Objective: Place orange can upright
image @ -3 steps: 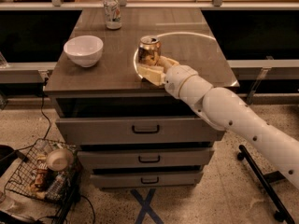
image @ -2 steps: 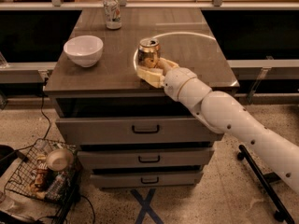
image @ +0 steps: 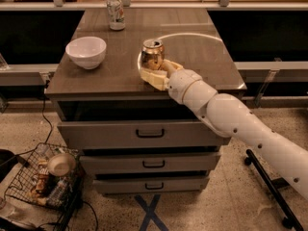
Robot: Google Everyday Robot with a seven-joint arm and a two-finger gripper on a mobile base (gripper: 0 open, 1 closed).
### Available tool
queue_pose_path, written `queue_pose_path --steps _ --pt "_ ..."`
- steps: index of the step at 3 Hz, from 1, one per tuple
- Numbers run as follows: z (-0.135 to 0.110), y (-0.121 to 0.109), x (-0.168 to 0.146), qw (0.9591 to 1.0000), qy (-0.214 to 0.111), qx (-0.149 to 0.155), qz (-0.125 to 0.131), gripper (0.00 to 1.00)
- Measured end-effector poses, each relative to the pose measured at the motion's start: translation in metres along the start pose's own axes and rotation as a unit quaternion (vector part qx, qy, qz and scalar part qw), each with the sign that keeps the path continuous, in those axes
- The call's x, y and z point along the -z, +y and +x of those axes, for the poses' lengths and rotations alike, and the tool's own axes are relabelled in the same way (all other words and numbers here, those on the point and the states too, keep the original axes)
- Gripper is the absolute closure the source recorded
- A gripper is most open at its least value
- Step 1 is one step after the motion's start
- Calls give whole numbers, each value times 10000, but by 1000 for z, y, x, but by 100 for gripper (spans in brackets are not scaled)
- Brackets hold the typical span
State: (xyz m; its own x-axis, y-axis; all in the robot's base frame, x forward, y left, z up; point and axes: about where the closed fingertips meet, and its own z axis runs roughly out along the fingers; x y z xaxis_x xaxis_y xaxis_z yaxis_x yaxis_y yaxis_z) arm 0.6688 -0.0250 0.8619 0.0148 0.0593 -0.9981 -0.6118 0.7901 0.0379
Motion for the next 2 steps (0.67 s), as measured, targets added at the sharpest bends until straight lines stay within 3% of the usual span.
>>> queue_pose_path --steps 2 --pt "-1 3 -2 10000 -4 1 -26 13"
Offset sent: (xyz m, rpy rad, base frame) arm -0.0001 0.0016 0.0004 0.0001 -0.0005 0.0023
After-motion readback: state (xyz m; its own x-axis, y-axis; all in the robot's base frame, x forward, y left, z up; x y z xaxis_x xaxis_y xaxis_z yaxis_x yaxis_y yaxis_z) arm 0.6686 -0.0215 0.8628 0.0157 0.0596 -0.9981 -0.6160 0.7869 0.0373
